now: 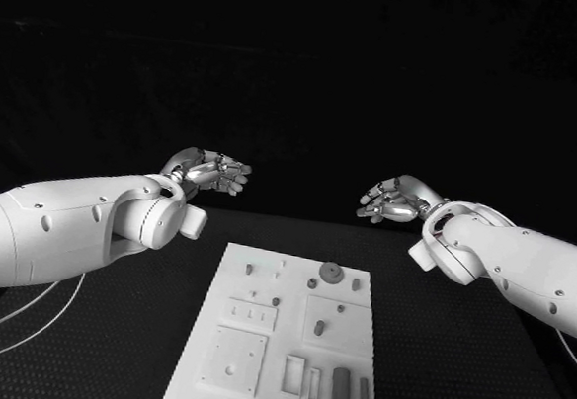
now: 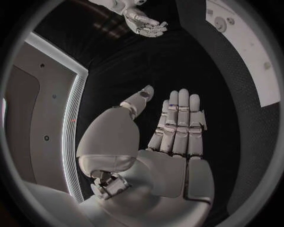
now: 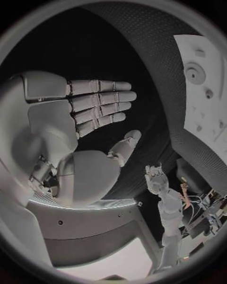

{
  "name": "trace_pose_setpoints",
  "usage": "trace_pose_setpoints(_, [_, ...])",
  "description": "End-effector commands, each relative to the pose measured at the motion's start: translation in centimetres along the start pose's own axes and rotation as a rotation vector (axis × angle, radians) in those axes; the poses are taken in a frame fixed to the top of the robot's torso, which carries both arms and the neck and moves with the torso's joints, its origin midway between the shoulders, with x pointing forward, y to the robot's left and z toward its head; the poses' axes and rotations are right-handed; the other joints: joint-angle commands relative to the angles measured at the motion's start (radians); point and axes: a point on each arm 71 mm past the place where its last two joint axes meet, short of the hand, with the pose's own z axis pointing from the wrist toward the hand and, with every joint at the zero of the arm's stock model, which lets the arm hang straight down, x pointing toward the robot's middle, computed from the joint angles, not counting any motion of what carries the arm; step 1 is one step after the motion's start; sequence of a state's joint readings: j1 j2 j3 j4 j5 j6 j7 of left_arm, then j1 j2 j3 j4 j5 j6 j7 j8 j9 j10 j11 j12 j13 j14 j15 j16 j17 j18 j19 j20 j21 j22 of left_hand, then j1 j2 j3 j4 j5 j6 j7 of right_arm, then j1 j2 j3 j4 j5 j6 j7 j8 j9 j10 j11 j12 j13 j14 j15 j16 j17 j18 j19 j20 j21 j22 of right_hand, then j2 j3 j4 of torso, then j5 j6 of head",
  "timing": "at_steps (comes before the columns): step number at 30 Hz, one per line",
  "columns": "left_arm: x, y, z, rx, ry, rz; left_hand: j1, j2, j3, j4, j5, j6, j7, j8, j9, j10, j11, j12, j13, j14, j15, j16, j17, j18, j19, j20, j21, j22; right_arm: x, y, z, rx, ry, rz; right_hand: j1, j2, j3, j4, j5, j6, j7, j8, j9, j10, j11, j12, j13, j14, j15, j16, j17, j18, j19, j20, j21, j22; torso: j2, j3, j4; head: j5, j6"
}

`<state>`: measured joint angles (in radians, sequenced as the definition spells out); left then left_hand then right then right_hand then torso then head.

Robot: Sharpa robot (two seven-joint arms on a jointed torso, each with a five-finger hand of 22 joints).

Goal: Assemble the parts on the task board

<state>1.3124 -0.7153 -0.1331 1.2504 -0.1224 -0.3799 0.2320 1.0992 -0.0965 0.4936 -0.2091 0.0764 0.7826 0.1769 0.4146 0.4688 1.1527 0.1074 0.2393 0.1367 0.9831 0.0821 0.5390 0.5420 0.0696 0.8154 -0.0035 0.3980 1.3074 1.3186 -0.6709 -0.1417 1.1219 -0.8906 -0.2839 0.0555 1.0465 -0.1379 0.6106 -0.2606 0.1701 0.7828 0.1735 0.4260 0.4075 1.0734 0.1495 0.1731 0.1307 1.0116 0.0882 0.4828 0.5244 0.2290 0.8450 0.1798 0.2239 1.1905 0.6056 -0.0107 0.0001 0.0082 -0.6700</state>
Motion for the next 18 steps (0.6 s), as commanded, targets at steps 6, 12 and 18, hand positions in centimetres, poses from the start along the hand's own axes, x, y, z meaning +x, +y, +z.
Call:
trace_pose_setpoints(6, [1.0, 0.5, -0.6, -0.001, 0.055, -0.017, -0.01, 0.004, -0.002, -0.01, 0.002, 0.008, -0.001, -0.009, -0.004, 0.011, -0.002, -0.006, 0.0, 0.008, -0.003, 0.004, 0.003, -0.005, -0.001, -0.01, 0.007, 0.024, 2.0, 0.4, 0.1, -0.083, 0.062, -0.31, 0.037, -0.038, 0.038, 0.007, -0.036, 0.053, 0.001, -0.03, -0.009, 0.108, -0.036, -0.03, 0.019, 0.178, -0.079, 0.06, 0.159, 0.033, 0.199, -0.056, 0.088, 0.032, 0.047, -0.0106, 0.0128, -0.009, 0.002])
trace_pose_setpoints(12, [1.0, 1.0, -1.0, -0.011, 0.061, -0.025, -0.015, 0.004, -0.002, -0.011, 0.002, 0.008, 0.0, -0.012, -0.006, 0.01, -0.001, -0.01, -0.002, 0.006, -0.003, 0.003, 0.004, -0.008, -0.003, -0.012, 0.009, 0.023, 4.0, 0.8, -0.2, -0.131, 0.102, -0.408, 0.046, -0.052, 0.048, 0.011, -0.022, 0.05, -0.001, -0.041, -0.01, 0.092, -0.031, -0.065, 0.012, 0.202, -0.079, 0.055, 0.207, 0.033, 0.224, -0.067, 0.105, 0.046, 0.067, -0.0156, 0.0187, -0.013, 0.004])
trace_pose_setpoints(18, [0.8, 1.1, -1.5, -0.013, 0.067, -0.029, -0.019, 0.003, -0.002, -0.013, 0.001, 0.007, 0.001, -0.015, -0.008, 0.007, 0.001, -0.014, -0.003, 0.005, -0.003, 0.002, 0.005, -0.01, -0.005, -0.013, 0.011, 0.023, 5.2, 1.2, -0.4, -0.165, 0.118, -0.467, 0.053, -0.061, 0.048, 0.017, -0.028, 0.048, -0.007, -0.05, -0.012, 0.081, -0.03, -0.092, 0.0, 0.238, -0.079, 0.074, 0.251, 0.033, 0.259, -0.084, 0.132, 0.065, 0.081, -0.0188, 0.0226, -0.016, 0.008])
